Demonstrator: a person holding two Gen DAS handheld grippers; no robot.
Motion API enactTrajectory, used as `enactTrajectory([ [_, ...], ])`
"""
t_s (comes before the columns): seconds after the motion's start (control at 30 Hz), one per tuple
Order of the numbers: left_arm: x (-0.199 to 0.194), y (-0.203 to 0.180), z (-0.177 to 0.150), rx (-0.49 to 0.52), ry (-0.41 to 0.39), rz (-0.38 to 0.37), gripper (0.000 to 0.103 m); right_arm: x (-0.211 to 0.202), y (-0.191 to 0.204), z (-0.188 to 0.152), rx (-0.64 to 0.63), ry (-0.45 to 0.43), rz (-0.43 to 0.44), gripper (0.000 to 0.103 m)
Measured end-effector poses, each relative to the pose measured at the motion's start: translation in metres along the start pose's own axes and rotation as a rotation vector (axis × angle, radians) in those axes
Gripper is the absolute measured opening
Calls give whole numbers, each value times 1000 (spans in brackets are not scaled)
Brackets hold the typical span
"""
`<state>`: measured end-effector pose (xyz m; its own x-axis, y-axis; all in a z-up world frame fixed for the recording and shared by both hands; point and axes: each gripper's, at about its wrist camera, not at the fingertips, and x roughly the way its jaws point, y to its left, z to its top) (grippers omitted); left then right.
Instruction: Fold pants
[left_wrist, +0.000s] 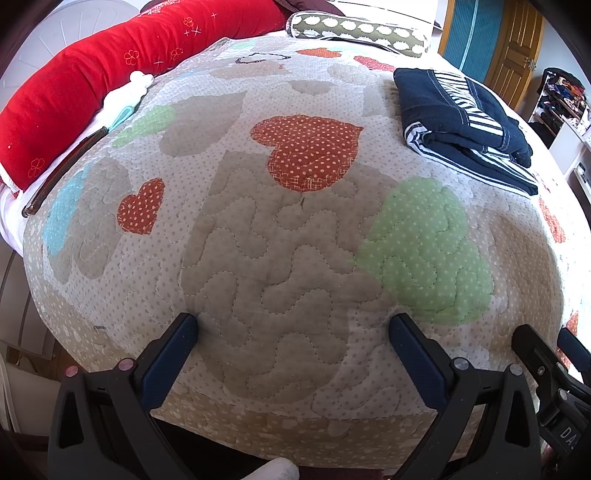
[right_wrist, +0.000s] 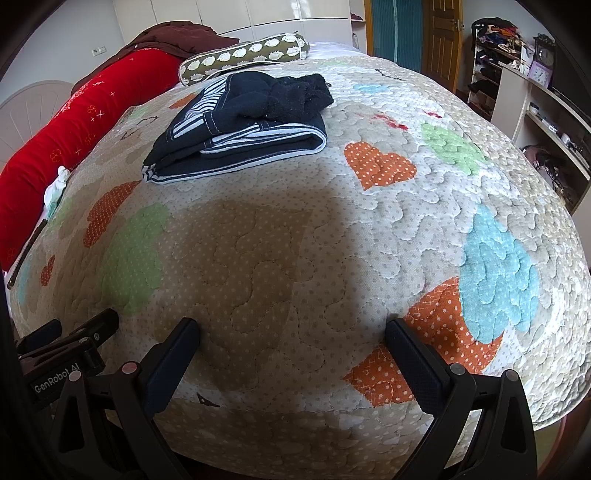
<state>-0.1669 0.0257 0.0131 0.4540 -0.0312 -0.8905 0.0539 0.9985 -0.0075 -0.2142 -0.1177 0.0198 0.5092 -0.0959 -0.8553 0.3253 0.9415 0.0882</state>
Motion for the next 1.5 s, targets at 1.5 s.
enactTrajectory([
  [1.5, -3, -5, -5, 0, -32, 7, 103, -2, 3, -2, -28, -18, -20, 103],
])
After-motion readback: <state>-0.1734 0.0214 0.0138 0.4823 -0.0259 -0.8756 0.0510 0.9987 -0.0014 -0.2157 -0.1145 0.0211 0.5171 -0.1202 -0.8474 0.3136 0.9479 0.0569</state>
